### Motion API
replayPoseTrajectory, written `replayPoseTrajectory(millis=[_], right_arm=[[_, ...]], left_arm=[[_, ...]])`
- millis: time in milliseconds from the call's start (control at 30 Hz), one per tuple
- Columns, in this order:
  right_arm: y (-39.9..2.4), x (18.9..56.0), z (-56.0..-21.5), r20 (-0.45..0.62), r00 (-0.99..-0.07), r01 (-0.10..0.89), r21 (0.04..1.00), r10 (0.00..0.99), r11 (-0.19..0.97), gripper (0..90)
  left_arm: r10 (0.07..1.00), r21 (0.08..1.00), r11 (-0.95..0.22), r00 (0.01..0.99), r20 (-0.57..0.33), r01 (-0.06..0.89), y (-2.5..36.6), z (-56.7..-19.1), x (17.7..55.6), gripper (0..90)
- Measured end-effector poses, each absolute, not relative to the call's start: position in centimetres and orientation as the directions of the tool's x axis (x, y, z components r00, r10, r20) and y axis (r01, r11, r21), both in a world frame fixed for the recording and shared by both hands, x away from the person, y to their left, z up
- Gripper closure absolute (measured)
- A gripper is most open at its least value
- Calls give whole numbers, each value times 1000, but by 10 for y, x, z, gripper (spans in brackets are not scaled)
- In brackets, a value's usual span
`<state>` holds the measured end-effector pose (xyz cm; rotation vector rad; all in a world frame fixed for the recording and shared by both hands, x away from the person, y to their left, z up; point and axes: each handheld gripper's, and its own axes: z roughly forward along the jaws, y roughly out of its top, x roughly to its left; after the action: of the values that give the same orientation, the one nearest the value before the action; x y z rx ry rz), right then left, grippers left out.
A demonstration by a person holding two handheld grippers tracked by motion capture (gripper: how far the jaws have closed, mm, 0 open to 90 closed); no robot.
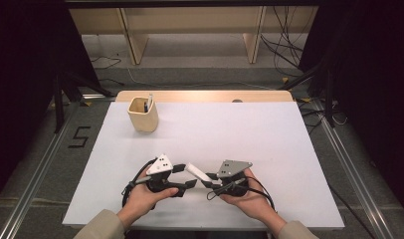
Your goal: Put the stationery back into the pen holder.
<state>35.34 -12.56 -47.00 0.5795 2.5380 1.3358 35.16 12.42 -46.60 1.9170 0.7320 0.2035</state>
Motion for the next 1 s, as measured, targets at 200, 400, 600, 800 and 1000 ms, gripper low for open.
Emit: replayPoseTrajectory(millis=[200, 400, 600, 800, 1000], right_arm=[[-124, 353, -471, -8, -902, 234, 831, 432, 504, 715], [-123, 352, -470, -6, -900, 235, 835, 436, 498, 715], [-123, 352, -471, -7, -901, 234, 836, 434, 497, 715], [-122, 352, -471, -10, -901, 230, 836, 433, 498, 715], [-121, 351, -471, -13, -901, 226, 838, 433, 497, 715]], left_arm=[[582, 872, -254, 787, -207, 417, 123, -467, 352, 316], [585, 872, -232, 779, -228, 430, 121, -469, 352, 350], [579, 874, -207, 775, -253, 440, 120, -470, 352, 371], [589, 876, -173, 760, -275, 450, 121, -469, 353, 387], [592, 873, -143, 747, -301, 466, 121, -470, 354, 421]])
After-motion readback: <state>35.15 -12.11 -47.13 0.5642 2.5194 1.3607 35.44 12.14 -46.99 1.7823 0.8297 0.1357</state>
